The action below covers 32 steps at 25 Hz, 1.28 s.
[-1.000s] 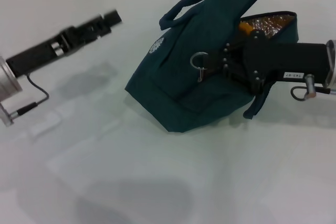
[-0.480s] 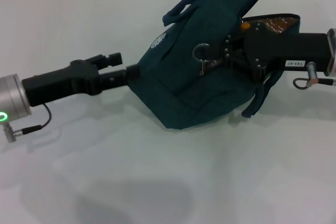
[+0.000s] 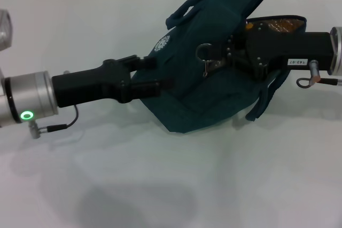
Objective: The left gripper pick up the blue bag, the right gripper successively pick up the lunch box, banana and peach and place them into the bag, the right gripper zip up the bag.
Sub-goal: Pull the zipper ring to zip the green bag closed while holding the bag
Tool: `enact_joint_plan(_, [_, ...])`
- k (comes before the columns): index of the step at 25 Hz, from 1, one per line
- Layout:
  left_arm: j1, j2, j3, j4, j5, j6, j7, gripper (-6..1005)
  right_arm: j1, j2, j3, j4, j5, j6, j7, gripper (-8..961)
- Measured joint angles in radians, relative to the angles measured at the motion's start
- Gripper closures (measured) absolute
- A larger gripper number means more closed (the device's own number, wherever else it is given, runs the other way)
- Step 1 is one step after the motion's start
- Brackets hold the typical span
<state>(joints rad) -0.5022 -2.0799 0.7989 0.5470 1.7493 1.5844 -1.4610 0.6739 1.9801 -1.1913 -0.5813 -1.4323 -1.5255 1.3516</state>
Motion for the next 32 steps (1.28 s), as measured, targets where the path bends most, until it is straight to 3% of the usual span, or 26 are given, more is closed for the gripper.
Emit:
enact_joint_plan(11, [-0.022,-0.003,-0.001,-0.021,0.010,-0.033,-0.003,116,0.005,0.003,0.000,0.000,-0.002,0.002,0.009,946])
enact_joint_plan(14, [-0.020,-0.003,0.000,-0.030,0.021,-0.065,-0.006,293,0.007,0.003,0.001,0.000,-0.002,0.005,0.010,946])
enact_joint_plan(32, [-0.025,-0.006,0.000,-0.059,0.019,-0.091,0.012,679,0.009,0.002,0.022,-0.017,0.009,0.006,0.011,946])
